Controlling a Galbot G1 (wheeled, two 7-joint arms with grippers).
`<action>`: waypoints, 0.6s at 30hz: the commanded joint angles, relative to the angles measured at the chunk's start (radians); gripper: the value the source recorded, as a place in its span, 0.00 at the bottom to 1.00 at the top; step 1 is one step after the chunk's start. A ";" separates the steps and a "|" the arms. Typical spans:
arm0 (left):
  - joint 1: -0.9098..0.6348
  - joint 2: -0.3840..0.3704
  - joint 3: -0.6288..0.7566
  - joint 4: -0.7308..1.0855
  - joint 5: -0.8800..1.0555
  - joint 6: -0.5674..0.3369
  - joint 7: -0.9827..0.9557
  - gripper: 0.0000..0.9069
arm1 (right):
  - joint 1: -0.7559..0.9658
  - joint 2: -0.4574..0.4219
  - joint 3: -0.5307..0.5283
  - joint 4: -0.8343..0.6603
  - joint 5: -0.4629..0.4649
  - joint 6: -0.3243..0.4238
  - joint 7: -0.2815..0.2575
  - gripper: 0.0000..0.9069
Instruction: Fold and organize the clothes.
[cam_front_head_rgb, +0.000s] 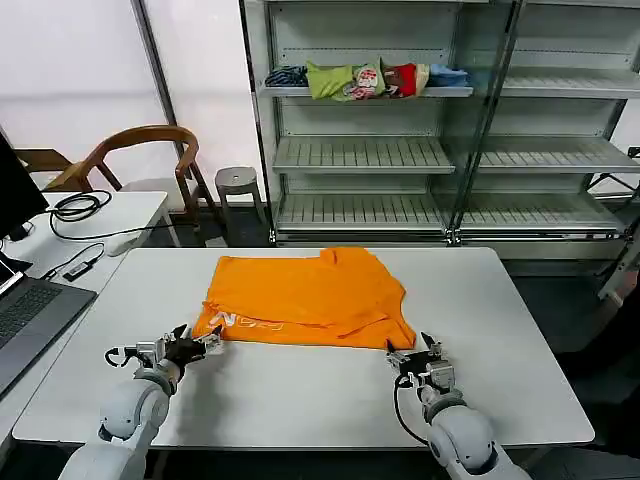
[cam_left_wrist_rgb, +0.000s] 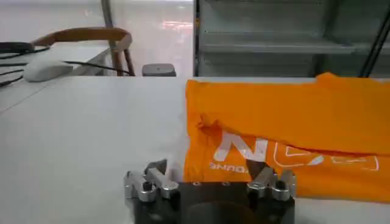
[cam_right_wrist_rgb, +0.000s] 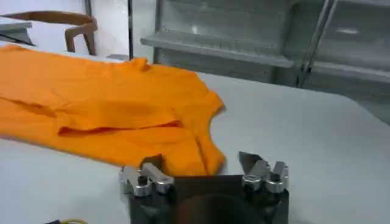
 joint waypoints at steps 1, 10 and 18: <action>-0.008 -0.006 0.006 0.012 0.010 0.020 -0.014 0.02 | -0.007 -0.001 -0.001 -0.006 0.019 -0.008 0.004 0.00; 0.001 -0.003 0.002 0.025 0.024 0.021 0.009 0.01 | 0.001 0.006 -0.003 -0.014 0.019 -0.007 0.002 0.00; 0.013 -0.008 0.001 0.005 0.034 0.024 0.029 0.02 | 0.002 0.007 0.000 -0.005 0.013 -0.002 -0.005 0.00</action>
